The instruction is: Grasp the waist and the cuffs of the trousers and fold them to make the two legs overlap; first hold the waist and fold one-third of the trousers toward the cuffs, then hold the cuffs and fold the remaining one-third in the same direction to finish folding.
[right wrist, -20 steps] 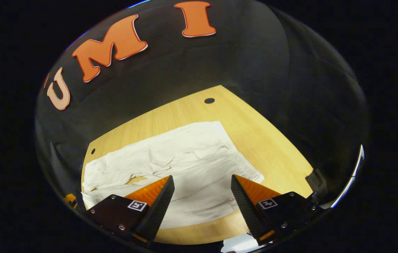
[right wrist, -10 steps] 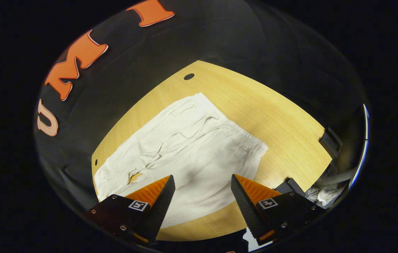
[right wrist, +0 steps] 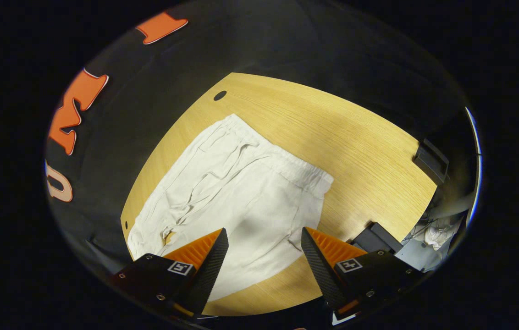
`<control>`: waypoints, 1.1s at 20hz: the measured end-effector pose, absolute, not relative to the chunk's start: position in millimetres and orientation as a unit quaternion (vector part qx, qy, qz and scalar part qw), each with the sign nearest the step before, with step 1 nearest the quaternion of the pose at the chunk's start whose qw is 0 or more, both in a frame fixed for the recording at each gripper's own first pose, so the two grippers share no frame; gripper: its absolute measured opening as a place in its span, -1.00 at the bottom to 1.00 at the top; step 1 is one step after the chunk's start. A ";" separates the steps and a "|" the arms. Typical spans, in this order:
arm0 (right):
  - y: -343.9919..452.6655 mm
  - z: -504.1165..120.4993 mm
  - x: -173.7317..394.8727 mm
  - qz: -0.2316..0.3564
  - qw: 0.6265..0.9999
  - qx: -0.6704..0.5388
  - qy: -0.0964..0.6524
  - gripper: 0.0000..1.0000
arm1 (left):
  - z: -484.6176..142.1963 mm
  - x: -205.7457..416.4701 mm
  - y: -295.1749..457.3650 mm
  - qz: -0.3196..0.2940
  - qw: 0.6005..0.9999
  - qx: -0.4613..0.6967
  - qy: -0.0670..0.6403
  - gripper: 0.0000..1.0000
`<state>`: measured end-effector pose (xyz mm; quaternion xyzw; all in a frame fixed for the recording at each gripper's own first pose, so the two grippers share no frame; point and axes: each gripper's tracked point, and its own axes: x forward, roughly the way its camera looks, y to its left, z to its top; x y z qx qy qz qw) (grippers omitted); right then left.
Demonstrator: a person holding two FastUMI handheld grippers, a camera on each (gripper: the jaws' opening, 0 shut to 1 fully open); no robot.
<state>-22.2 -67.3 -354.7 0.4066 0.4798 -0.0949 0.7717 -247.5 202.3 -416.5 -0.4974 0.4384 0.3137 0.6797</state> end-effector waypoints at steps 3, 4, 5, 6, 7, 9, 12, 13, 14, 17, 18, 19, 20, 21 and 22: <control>-76.6 -366.2 -28.9 -0.108 0.768 0.407 0.483 0.94 | -414.5 -249.1 220.9 0.322 0.687 -0.498 0.420 0.94; -80.4 -370.0 -31.2 -0.113 0.766 0.408 0.483 0.95 | -413.7 -250.2 227.8 0.325 0.689 -0.496 0.417 0.95; -84.7 -374.7 -32.4 -0.119 0.764 0.410 0.484 0.95 | -414.9 -249.7 234.2 0.328 0.691 -0.494 0.413 0.94; -89.1 -379.6 -34.9 -0.126 0.761 0.412 0.485 0.94 | -415.9 -249.9 241.3 0.331 0.692 -0.493 0.412 0.94; -91.8 -384.0 -36.4 -0.131 0.758 0.414 0.486 0.94 | -417.1 -249.1 246.3 0.335 0.693 -0.490 0.408 0.99; -97.8 -394.2 -34.1 -0.141 0.755 0.417 0.486 0.94 | -419.3 -242.3 252.9 0.337 0.695 -0.489 0.404 0.92; -99.8 -405.0 -23.8 -0.146 0.754 0.420 0.484 0.94 | -421.9 -227.1 254.6 0.329 0.706 -0.475 0.410 0.91; -100.3 -408.5 -19.7 -0.146 0.755 0.416 0.485 0.95 | -423.2 -221.8 253.4 0.321 0.713 -0.467 0.413 0.91; -100.5 -412.7 -17.5 -0.147 0.756 0.409 0.489 0.94 | -425.0 -215.9 251.9 0.314 0.718 -0.461 0.415 0.91; -96.5 -415.3 -6.0 -0.143 0.759 0.407 0.488 0.96 | -427.3 -194.0 246.1 0.295 0.728 -0.463 0.410 0.92; -96.9 -417.4 -0.8 -0.143 0.763 0.402 0.486 0.91 | -427.7 -193.0 247.7 0.292 0.731 -0.461 0.409 0.93; -97.8 -417.1 3.8 -0.143 0.768 0.398 0.481 0.87 | -428.2 -193.1 246.7 0.287 0.732 -0.461 0.412 0.87; -95.7 -418.1 6.8 -0.140 0.770 0.396 0.480 0.84 | -426.0 -191.5 246.5 0.282 0.735 -0.457 0.414 0.82; -94.6 -419.1 9.0 -0.142 0.772 0.393 0.479 0.77 | -425.2 -189.6 245.8 0.278 0.738 -0.453 0.415 0.63; -94.6 -420.7 7.7 -0.146 0.772 0.389 0.480 0.63 | -425.0 -190.7 247.0 0.277 0.738 -0.451 0.419 0.65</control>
